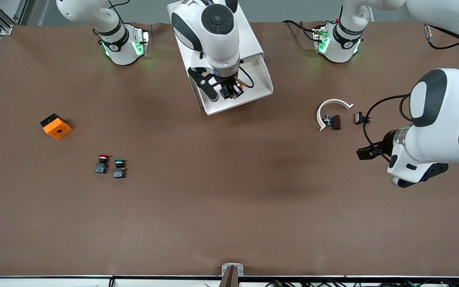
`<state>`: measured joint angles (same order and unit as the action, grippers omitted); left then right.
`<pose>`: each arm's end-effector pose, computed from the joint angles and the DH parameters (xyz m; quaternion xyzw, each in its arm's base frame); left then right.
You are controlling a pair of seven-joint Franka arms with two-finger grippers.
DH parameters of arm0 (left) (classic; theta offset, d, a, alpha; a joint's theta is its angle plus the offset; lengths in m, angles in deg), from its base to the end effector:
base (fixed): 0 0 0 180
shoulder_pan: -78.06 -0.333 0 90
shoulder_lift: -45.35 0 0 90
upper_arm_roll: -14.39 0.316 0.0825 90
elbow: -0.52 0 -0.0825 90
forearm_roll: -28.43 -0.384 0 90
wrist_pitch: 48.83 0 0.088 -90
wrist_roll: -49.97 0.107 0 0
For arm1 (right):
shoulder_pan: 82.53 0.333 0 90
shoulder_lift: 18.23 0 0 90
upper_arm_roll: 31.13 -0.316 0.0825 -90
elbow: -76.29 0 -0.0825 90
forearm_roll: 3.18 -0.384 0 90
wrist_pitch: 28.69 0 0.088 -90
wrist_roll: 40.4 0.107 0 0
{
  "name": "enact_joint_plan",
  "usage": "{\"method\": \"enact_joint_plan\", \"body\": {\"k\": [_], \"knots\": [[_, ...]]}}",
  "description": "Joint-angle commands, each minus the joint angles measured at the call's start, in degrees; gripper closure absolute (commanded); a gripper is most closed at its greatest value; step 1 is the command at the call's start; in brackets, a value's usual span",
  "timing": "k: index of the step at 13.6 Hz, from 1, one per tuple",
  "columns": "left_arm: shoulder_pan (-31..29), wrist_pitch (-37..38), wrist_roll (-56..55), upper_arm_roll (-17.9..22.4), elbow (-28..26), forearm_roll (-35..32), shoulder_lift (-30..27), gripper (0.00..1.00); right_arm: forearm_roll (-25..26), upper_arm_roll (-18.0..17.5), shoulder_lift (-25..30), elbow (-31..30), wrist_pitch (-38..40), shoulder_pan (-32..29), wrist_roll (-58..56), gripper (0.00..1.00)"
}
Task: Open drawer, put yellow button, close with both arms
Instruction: 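Lower the yellow button into the open drawer and open the right gripper, then push the drawer front with the left gripper while the right gripper withdraws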
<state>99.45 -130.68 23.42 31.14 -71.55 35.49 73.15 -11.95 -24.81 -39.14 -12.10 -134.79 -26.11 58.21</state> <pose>0.6532 -0.1077 0.4699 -0.9721 -0.1825 0.1397 0.0467 0.4082 0.5208 0.4396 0.9017 -0.4283 -0.0584 0.0112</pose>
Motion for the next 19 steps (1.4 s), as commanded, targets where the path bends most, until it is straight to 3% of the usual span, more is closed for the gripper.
{"method": "enact_joint_plan", "body": {"k": [1, 3, 5, 7, 9, 10, 11, 15, 19], "knots": [[1.46, -6.18, 0.89, -0.93, -11.55, -0.65, -7.47, 0.00, -0.98, 0.89, -0.44, -0.29, 0.54, 2.72, 1.06, 0.86], [1.38, -12.42, 0.89, -3.30, -19.99, -0.65, -12.57, 0.00, -0.89, 0.89, -1.32, -0.29, 0.63, 3.96, 0.98, 0.85], [1.38, -18.93, 0.89, -5.49, -26.60, -0.74, -15.49, 0.00, -0.72, 0.89, -2.46, 0.06, 0.28, 4.40, 0.89, 0.77], [1.55, -20.88, 0.36, -7.95, -27.85, -0.74, -15.06, 0.00, -1.24, 0.98, -2.64, 0.15, -1.12, 3.71, 1.06, 0.75], [1.73, -21.85, -0.51, -9.45, -28.38, -0.91, -14.45, 0.00, -1.07, 1.24, -2.64, 0.15, -1.13, 3.44, 1.67, 0.65], [1.99, -22.99, -0.69, -10.33, -28.30, -0.83, -13.92, 0.00, -0.98, 1.33, -2.56, 0.32, -1.21, 3.35, 2.55, 0.22], [2.25, -23.87, -3.04, -11.82, -28.38, -0.65, -13.22, 0.00, -0.98, 1.33, -2.47, 0.59, -1.13, 2.83, 4.04, 0.00], [4.18, -26.86, -12.46, -15.60, -28.30, -0.48, -11.89, 0.00, -0.81, 1.50, -1.51, 5.06, -0.51, -2.17, 5.90, 0.00], [7.35, -30.80, -21.42, -18.24, -27.95, 1.79, -9.35, 0.00, -0.54, 1.42, 2.01, 5.51, 1.07, -13.94, -2.32, 0.00]]}}
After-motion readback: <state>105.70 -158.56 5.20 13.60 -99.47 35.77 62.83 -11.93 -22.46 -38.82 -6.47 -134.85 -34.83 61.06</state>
